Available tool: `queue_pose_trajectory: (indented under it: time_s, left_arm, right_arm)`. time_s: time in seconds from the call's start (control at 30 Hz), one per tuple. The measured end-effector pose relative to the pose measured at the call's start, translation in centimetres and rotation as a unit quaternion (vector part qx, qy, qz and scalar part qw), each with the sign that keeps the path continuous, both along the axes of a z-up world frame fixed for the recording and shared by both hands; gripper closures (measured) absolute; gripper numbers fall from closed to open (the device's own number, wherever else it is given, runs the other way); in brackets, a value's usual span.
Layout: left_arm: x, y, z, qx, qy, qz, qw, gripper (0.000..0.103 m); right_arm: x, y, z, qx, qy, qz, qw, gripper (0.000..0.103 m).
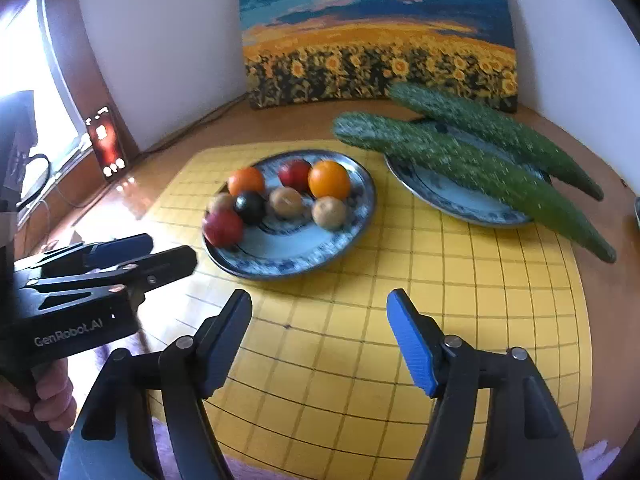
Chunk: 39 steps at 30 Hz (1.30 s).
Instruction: Organize fruits
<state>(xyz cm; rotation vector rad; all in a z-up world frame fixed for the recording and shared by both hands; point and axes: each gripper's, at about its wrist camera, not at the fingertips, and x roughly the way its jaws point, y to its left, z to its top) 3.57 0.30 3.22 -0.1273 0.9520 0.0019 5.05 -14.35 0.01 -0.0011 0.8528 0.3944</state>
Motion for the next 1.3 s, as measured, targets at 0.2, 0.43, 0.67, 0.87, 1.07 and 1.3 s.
queue_pose_trajectory:
  time_s: [0.2, 0.43, 0.67, 0.87, 1.07, 1.3]
  left_arm:
    - [-0.1, -0.7, -1.8, 0.033, 0.001, 0.013, 0.9994, 0.039]
    - [0.1, -1.1, -2.6, 0.047, 0.003, 0.007, 0.9989, 0.036]
    - [0.2, -1.2, -2.7, 0.054, 0.000, 0.010, 0.9985, 0.032]
    - [0.2, -1.2, -2.7, 0.056, -0.002, 0.013, 0.9983, 0.032]
    - [0.2, -1.2, -2.7, 0.056, -0.003, 0.013, 0.9984, 0.032]
    - [0.1, -1.2, -2.7, 0.056, -0.006, 0.013, 0.9983, 0.032]
  right_arm:
    - [0.3, -0.4, -1.3, -0.021, -0.002, -0.018, 1.000, 0.031]
    - [0.8, -0.6, -1.4, -0.025, -0.002, -0.035, 0.999, 0.030]
    - [0.9, -0.1, -1.6, -0.046, -0.004, -0.034, 0.998, 0.025]
    - [0.9, 0.0, -1.6, -0.050, -0.004, -0.032, 0.998, 0.022]
    - [0.9, 0.0, -1.7, -0.050, -0.004, -0.031, 0.998, 0.022]
    - [0.9, 0.0, -1.7, -0.051, -0.004, -0.031, 0.998, 0.022]
